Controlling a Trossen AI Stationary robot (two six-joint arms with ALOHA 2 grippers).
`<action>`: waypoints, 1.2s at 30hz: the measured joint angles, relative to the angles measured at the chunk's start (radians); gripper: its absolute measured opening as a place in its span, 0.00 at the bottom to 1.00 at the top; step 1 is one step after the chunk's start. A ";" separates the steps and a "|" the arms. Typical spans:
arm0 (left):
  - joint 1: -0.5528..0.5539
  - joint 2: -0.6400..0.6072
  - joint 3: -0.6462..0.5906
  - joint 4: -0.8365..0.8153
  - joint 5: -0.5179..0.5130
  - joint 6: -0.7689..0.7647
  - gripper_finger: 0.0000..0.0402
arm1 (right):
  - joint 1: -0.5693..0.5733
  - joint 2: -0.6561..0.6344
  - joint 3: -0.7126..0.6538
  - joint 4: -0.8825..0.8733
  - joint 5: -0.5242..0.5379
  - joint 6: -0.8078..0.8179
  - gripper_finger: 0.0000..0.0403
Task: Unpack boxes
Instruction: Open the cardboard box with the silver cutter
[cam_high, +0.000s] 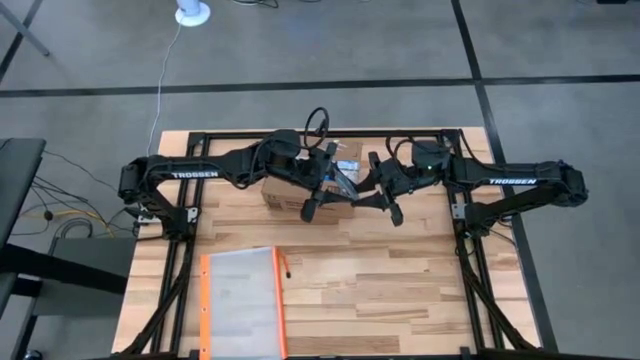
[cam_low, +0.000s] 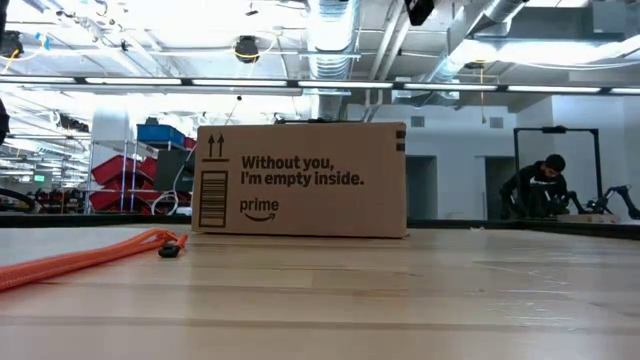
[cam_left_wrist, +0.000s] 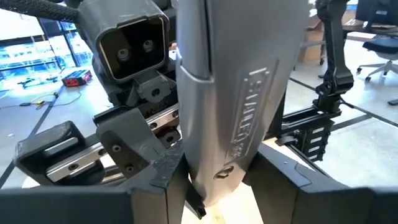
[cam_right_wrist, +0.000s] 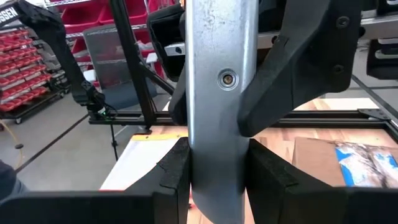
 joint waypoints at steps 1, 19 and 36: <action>0.000 0.000 0.000 0.001 0.002 -0.002 0.32 | 0.002 0.000 0.000 0.000 0.000 0.003 0.24; 0.012 -0.001 0.000 0.015 -0.082 -0.073 0.30 | -0.013 0.002 0.000 -0.003 0.008 0.128 0.57; 0.081 -0.001 0.000 -0.162 -0.420 -0.349 0.30 | -0.022 -0.029 0.000 -0.147 0.513 -0.066 0.53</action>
